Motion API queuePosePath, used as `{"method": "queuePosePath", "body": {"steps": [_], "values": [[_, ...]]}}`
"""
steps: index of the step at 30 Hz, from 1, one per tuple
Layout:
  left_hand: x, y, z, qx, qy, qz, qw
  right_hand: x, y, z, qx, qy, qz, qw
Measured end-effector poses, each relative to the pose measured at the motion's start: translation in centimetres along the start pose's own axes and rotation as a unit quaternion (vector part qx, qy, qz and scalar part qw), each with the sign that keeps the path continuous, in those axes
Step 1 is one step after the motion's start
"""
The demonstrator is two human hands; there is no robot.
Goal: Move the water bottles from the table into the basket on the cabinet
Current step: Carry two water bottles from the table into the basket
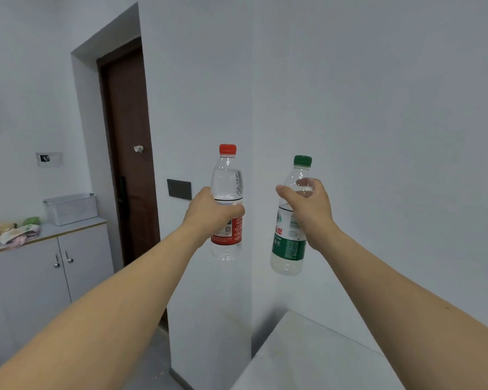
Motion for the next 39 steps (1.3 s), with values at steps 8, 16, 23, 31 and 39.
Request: {"method": "queuePosePath", "body": {"steps": [8,16,23,31,39], "values": [[11.4,-8.3,11.6,0.017,-0.010,-0.018,1.000,-5.6,-2.3,-17.2,-0.013,-0.024,-0.006,1.000],[22.4,-17.1,18.2,0.009,0.014,0.009,1.000,-12.0,-6.3,-30.9,-0.005,-0.016,-0.025,1.000],[30.5,-25.8,20.0,-0.006,0.011,0.022,1.000,-18.5,-12.8,-39.9,0.006,-0.029,-0.027,0.999],[37.9,-37.4,25.1,-0.039,-0.005,0.042,0.998,-25.0,-21.9,-51.7,0.019,-0.035,-0.047,0.998],[47.5,-47.2,31.4,-0.053,-0.008,0.057,0.997,-31.9,-27.8,-64.7,0.052,-0.011,-0.037,0.998]]}}
Point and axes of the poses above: each hand's wrist, its own y-axis away from the middle knuckle, its own z-axis out of the back of the hand, x = y × z, the point moved 2 cm from there along -y, towards the middle knuckle, and after that the axes turned 10 degrees about -y, right-handed, at the moved point
